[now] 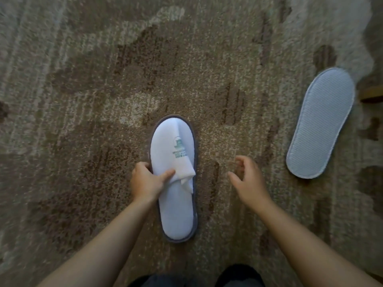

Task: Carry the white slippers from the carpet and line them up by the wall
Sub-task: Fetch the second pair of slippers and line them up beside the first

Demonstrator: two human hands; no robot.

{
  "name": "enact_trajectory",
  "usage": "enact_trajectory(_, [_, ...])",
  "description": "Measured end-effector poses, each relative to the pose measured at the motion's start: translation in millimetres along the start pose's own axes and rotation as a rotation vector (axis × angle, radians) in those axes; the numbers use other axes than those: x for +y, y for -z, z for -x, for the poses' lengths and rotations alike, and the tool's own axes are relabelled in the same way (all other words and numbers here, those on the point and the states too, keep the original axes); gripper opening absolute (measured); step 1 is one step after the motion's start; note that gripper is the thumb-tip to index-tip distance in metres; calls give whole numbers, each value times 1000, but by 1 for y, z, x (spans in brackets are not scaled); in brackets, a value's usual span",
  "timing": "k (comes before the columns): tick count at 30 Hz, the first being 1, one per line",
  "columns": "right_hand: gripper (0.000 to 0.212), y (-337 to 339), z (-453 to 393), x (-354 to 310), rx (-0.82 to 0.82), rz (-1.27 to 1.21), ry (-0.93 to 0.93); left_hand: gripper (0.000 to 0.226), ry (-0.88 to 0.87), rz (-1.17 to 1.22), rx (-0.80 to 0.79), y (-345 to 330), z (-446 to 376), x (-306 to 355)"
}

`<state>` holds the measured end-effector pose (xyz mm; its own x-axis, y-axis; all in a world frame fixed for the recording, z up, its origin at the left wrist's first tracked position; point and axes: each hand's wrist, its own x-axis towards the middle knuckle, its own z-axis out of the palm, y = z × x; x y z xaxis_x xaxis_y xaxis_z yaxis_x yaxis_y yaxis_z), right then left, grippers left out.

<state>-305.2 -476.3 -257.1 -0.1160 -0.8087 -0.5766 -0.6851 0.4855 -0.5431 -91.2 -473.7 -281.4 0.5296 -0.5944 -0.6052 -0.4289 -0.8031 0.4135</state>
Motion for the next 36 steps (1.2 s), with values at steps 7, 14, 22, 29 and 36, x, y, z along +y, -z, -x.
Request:
enact_trajectory(7, [72,59,-19,47,519,-1,-226,25,-314,227,-111,-13,14,58])
enact_trajectory(14, [93,81,-40,76,581,-220,-474,18,-360,302,-360,-54,29,105])
enact_trajectory(22, [30,101,-3,38,618,-269,-354,17,-342,369,-305,0,70,129])
enact_trajectory(29, [18,195,157,-102,514,-361,-177,10,-314,370,-251,167,201,193])
enact_trajectory(36, [15,358,313,-247,502,-458,33,18,-397,422,-232,325,351,312])
